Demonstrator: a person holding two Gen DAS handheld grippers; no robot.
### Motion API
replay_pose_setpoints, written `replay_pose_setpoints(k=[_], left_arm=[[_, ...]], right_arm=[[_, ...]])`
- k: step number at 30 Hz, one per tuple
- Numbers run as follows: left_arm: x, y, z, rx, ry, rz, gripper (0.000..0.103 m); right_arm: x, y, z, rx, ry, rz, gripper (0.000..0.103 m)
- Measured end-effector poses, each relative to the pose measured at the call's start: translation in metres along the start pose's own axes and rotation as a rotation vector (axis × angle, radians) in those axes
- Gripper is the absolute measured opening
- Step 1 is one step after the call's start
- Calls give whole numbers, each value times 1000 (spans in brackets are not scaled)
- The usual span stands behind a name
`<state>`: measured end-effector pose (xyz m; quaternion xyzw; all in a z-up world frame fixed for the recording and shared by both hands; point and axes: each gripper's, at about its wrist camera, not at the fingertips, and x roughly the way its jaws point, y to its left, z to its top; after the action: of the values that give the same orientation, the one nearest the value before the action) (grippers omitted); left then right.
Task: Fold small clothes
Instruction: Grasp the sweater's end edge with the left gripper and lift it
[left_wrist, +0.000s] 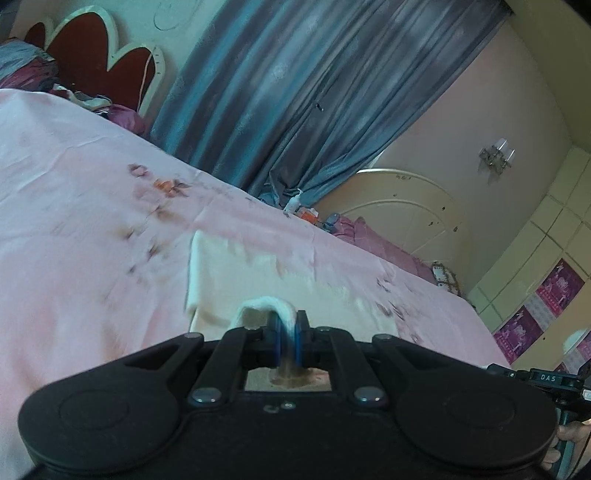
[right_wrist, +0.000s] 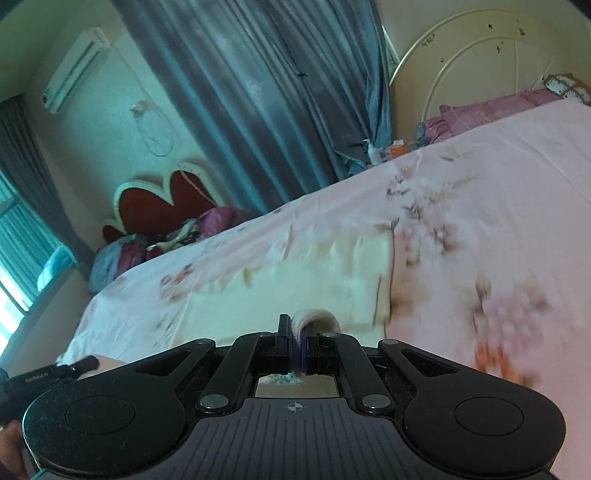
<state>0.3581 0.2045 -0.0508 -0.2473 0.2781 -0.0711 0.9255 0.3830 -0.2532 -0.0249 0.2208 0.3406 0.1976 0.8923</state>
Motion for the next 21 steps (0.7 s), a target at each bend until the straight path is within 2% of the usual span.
replay_pose_setpoints(k=[4, 10, 14, 17, 18, 19, 20, 21], left_arm=[[60, 11, 27, 5, 44, 13, 6], [138, 33, 49, 14, 133, 40, 6], [172, 43, 53, 21, 184, 55, 6], [186, 48, 54, 18, 201, 37, 10], [187, 51, 54, 6, 183, 10, 17], [186, 53, 55, -14, 155, -19, 30], [184, 56, 56, -33, 124, -33, 38], [181, 57, 57, -38, 92, -24, 57]], right_arm=[[58, -15, 30, 12, 24, -33, 3], [134, -46, 52, 74, 90, -65, 3], [166, -64, 57, 107, 128, -74, 3], [181, -73, 59, 125, 140, -47, 3], [182, -74, 60, 121, 114, -46, 4], [184, -75, 62, 119, 90, -69, 4], [184, -75, 65, 126, 77, -83, 11], [183, -77, 66, 134, 56, -85, 28]])
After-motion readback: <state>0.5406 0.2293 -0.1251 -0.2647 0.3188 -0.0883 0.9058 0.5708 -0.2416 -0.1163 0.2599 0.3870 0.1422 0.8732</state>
